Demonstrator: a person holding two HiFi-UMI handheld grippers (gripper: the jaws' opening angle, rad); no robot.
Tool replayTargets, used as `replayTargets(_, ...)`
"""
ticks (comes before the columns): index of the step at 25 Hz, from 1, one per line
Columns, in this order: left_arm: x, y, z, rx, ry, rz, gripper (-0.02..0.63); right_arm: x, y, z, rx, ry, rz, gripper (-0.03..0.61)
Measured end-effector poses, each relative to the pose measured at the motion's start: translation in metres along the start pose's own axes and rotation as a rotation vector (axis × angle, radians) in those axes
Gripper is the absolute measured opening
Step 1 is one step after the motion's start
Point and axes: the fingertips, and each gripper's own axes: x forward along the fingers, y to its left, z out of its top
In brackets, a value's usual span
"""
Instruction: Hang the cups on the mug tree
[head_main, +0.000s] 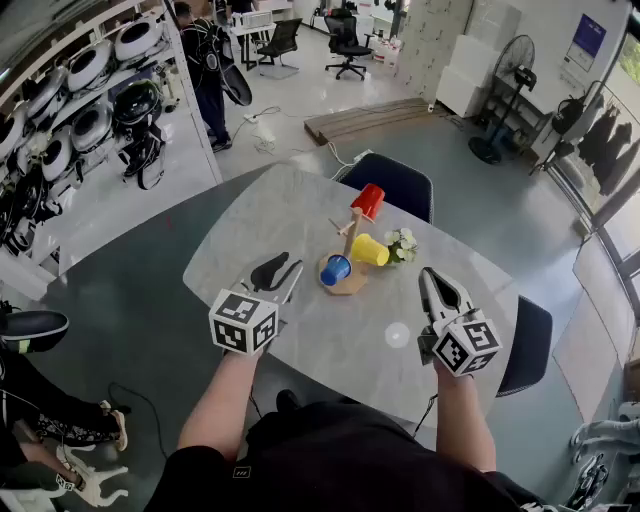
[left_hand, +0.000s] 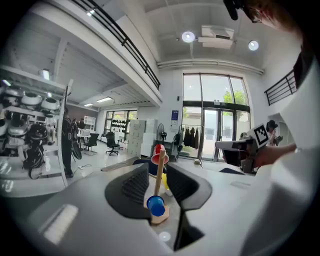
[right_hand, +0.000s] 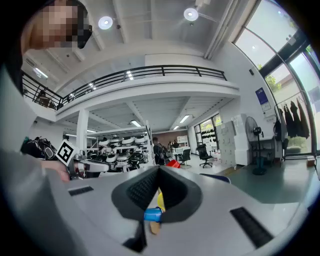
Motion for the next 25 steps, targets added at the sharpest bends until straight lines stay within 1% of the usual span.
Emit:
replayTargets(2, -0.004, 0.009, -0.002, -0.030, -0.010, 0.020, 0.056, -0.001, 0.005, -0.001, -0.032, 0.011, 0.018, 0.012)
replayTargets(3, -0.005, 0.011, -0.001, -0.034, -0.016, 0.030, 0.037, -0.001, 0.007, -0.002, -0.053, 0.024, 0.017, 0.012)
replayTargets(5, -0.006, 0.015, 0.004, -0.034, -0.027, 0.043, 0.019, -0.001, 0.004, -0.002, -0.073, 0.043, -0.012, 0.012)
replayTargets(8, -0.004, 0.018, 0.013, -0.026, -0.037, 0.048, 0.012, 0.000, 0.000, 0.005, -0.064, 0.041, -0.042, 0.011)
replayTargets(13, -0.004, 0.017, 0.021, -0.005, -0.036, 0.053, 0.012, 0.002, 0.005, 0.014, -0.084, 0.027, -0.027, 0.011)
replayTargets(18, 0.000, 0.021, 0.023, -0.027, -0.042, 0.086, 0.012, 0.006, 0.004, 0.014, -0.091, 0.018, -0.027, 0.011)
replayTargets(25, -0.001, 0.016, 0.019, -0.033, -0.034, 0.094, 0.012, 0.006, 0.004, 0.018, -0.094, 0.008, -0.020, 0.011)
